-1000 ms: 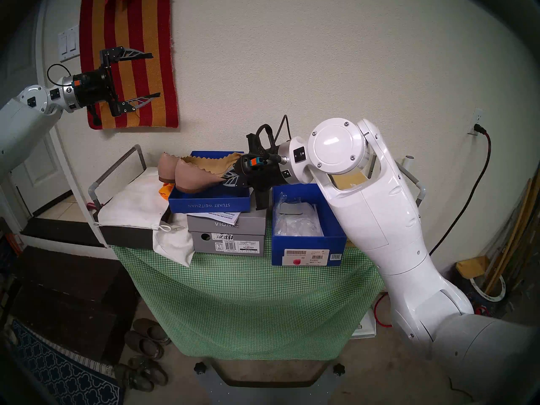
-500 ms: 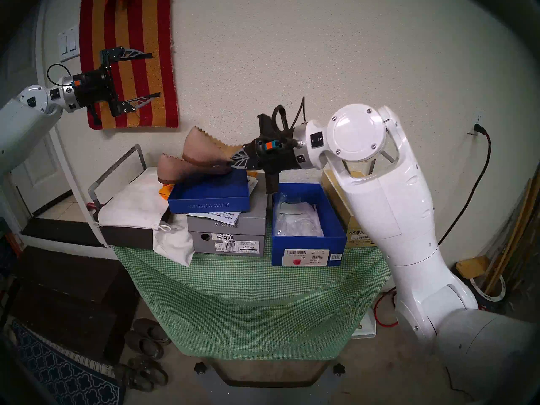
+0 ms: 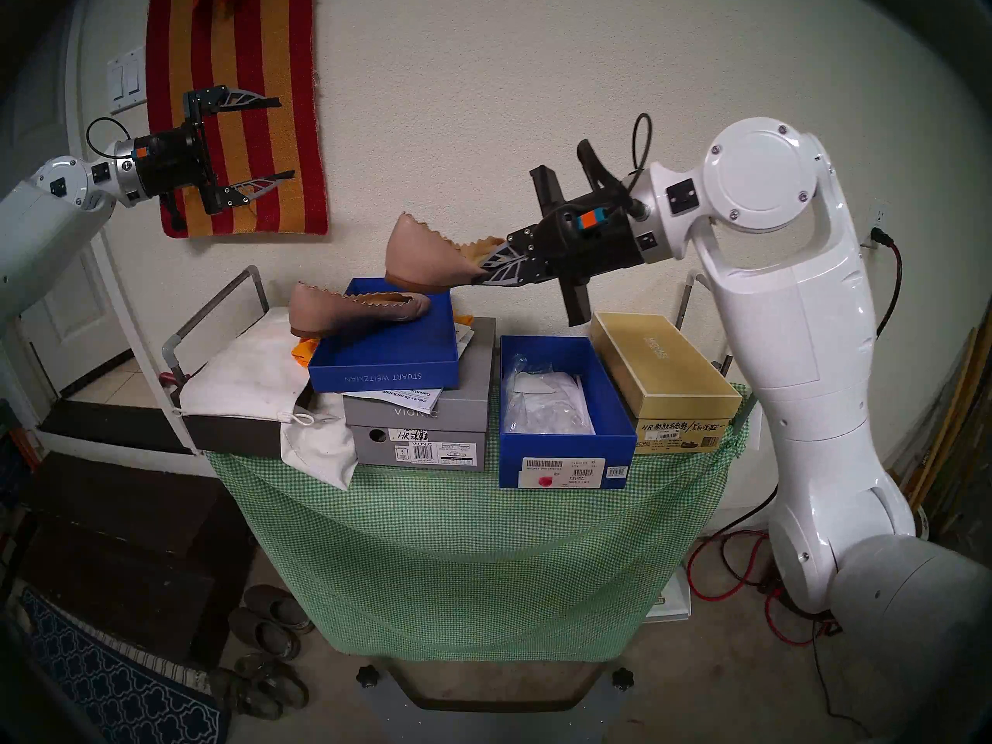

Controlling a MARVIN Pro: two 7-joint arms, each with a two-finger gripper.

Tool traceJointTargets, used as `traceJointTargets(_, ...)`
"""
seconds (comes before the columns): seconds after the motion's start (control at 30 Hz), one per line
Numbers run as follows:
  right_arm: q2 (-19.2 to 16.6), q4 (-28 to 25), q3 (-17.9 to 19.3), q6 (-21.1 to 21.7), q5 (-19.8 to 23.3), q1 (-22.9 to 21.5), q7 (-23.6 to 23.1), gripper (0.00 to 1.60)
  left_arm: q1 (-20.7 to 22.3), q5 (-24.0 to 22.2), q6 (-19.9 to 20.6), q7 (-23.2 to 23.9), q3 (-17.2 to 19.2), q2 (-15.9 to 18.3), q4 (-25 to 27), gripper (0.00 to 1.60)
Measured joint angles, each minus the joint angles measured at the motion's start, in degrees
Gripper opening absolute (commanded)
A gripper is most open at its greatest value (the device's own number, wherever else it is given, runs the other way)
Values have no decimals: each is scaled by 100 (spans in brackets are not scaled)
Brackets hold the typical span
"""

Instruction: Put shoes into shoe box

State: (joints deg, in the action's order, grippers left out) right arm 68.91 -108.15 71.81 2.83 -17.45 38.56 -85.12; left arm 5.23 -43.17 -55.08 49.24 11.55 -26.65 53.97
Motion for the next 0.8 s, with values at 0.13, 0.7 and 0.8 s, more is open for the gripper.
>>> traceJointTargets(0.13,-280,8,96,-120,259,-101,-3,0,0,0,0,0,0,0,0,160)
traceJointTargets(0.7,-1415,488,97,-670,648,-344,-3,0,0,-2,0,0,0,0,1,160)
traceJointTargets(0.8,-1581,545,-13,-763,689,-372,-3,0,0,-2,0,0,0,0,1,160)
